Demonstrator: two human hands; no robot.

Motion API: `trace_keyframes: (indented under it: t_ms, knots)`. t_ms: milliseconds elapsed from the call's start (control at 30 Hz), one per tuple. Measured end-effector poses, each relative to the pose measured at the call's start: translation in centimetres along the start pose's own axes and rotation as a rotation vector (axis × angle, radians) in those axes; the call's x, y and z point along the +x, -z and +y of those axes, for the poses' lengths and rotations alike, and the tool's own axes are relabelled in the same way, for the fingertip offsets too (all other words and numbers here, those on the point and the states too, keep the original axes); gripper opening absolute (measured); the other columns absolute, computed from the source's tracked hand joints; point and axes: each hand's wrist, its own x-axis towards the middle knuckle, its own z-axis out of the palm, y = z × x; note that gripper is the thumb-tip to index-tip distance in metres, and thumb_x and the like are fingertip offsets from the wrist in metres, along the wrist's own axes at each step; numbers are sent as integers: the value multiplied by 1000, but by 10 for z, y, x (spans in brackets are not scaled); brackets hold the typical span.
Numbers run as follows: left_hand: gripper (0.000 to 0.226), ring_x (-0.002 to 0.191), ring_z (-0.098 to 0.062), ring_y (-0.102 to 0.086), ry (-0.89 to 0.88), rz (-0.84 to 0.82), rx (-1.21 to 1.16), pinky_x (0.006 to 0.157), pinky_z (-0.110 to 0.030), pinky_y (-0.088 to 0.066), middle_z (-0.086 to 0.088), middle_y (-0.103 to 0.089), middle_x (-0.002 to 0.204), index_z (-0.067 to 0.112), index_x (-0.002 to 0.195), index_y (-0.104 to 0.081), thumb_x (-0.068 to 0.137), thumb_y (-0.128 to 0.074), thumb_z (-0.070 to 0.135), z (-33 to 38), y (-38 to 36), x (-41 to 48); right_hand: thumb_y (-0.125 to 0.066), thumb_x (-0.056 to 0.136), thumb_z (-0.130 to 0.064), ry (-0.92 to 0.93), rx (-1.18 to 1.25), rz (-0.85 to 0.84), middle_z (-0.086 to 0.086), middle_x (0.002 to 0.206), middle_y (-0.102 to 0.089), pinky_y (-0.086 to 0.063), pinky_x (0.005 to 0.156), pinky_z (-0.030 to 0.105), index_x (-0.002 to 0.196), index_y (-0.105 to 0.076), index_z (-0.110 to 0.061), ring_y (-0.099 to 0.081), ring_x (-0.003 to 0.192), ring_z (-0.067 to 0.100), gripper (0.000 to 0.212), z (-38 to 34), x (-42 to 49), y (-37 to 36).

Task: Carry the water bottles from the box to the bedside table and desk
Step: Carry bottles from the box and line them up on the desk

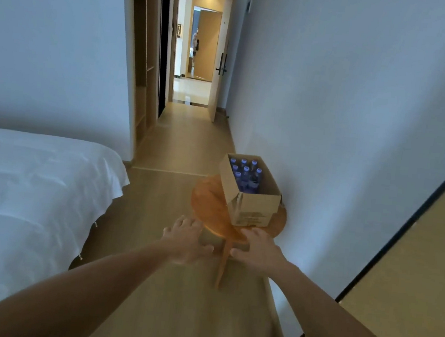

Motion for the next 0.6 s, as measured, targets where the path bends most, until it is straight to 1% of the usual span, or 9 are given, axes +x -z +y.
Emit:
trace_keyframes:
  t_ms: [67, 167, 300, 333, 400, 433, 467, 533, 600]
  knots:
    - [85, 155, -29, -8, -22, 2, 20, 121, -55, -20, -6, -14, 167, 17, 157, -21, 92, -55, 59, -1, 16, 34, -50, 87, -62, -19, 15, 24, 4, 156, -29, -32, 112, 54, 149, -31, -29, -27, 143, 30, 73, 2, 33, 11]
    - [87, 155, -28, -8, -33, -17, 19, 122, -56, -19, -5, -16, 166, 19, 157, -23, 90, -57, 63, -3, 33, 83, -51, 86, -60, -48, 47, 25, 4, 153, -33, -33, 111, 55, 146, -36, -30, -31, 141, 31, 68, 7, 75, 22]
    - [82, 155, -28, -4, -43, -44, 22, 122, -58, -16, -3, -11, 168, 22, 158, -21, 93, -53, 61, -1, 39, 155, -49, 90, -58, -87, 55, 37, 4, 149, -37, -34, 111, 51, 144, -35, -25, -34, 138, 31, 65, 25, 139, 34]
    - [82, 155, -28, -3, -41, -47, 25, 122, -59, -15, -3, -10, 168, 22, 159, -19, 94, -52, 61, 1, 41, 174, -49, 91, -57, -85, 53, 41, 5, 151, -36, -33, 112, 50, 146, -33, -24, -33, 139, 31, 66, 31, 158, 38]
    - [82, 155, -29, -3, -40, -47, 32, 122, -59, -15, -4, -9, 168, 22, 159, -18, 94, -51, 60, 7, 45, 213, -51, 94, -51, -94, 69, 31, 8, 157, -28, -26, 116, 48, 151, -29, -20, -27, 143, 33, 68, 44, 198, 44]
    - [82, 155, -29, -3, -39, -49, 32, 122, -59, -15, -5, -9, 168, 21, 159, -18, 95, -51, 60, 11, 48, 231, -52, 95, -48, -93, 82, 28, 9, 157, -27, -23, 116, 47, 151, -30, -19, -25, 144, 32, 66, 48, 216, 47]
    - [82, 155, -29, -3, -34, -48, 26, 122, -59, -16, -5, -10, 168, 20, 159, -18, 95, -51, 59, 14, 51, 249, -51, 95, -47, -75, 86, 44, 8, 156, -30, -24, 115, 46, 149, -34, -19, -27, 143, 31, 63, 55, 236, 51]
    - [83, 155, -29, -7, -9, -41, 3, 122, -58, -17, -4, -13, 167, 19, 158, -20, 94, -53, 60, 22, 60, 285, -46, 94, -55, -34, 34, 60, 1, 150, -38, -30, 111, 44, 144, -39, -24, -35, 138, 26, 59, 67, 279, 61]
    - [85, 154, -30, -11, 5, -25, 7, 121, -58, -20, -5, -17, 166, 19, 157, -22, 92, -54, 62, 29, 69, 319, -44, 90, -62, -79, 60, 25, -3, 143, -42, -31, 111, 48, 140, -39, -32, -40, 135, 25, 58, 76, 316, 74]
